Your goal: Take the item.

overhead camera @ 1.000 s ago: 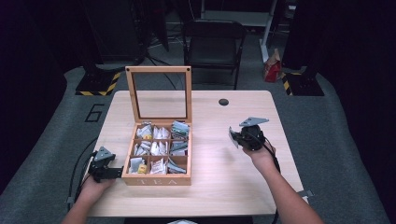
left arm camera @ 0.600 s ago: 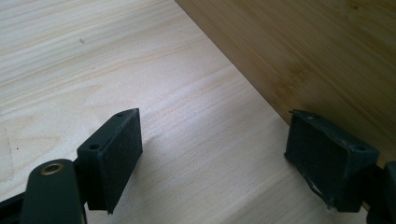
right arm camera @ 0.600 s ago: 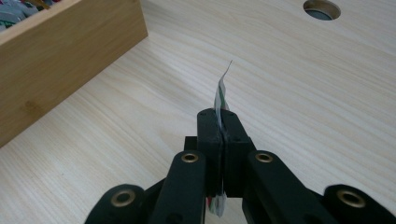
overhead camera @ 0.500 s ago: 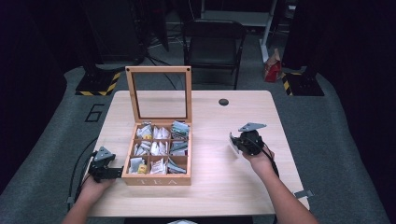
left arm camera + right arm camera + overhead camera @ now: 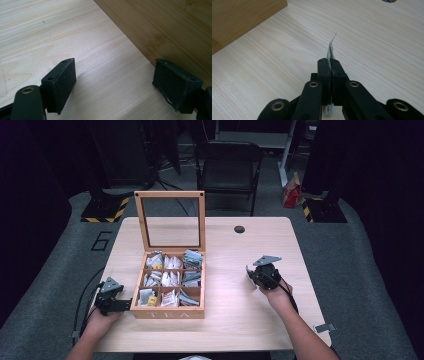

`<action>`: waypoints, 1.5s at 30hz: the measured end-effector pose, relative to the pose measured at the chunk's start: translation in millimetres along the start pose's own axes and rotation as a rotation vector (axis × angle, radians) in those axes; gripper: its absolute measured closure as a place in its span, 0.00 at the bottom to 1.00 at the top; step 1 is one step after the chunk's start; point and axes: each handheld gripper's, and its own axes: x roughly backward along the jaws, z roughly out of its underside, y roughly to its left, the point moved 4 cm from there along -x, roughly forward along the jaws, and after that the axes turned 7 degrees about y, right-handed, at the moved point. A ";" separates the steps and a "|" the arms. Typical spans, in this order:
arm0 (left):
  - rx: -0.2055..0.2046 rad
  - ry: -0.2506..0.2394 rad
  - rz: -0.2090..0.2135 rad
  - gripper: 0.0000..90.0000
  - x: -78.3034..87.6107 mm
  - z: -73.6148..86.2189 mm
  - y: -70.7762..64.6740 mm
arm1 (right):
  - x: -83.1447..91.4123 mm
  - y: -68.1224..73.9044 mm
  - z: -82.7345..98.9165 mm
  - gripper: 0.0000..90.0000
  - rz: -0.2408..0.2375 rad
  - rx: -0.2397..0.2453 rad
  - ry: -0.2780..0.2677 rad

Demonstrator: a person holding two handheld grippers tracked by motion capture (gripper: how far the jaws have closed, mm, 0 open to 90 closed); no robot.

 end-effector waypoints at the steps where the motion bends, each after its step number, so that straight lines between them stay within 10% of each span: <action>1: 0.001 0.000 0.000 0.20 0.0 0.0 0.0 | -1.0 1.0 0.0 0.98 0.006 0.003 -0.004; 32: 0.000 0.000 0.000 0.20 0.0 0.0 0.0 | -21.3 26.1 16.7 0.88 -0.041 0.029 0.037; 45: 0.001 0.000 0.000 0.20 0.0 0.0 0.0 | -13.9 31.6 12.5 0.63 -0.086 -0.005 0.021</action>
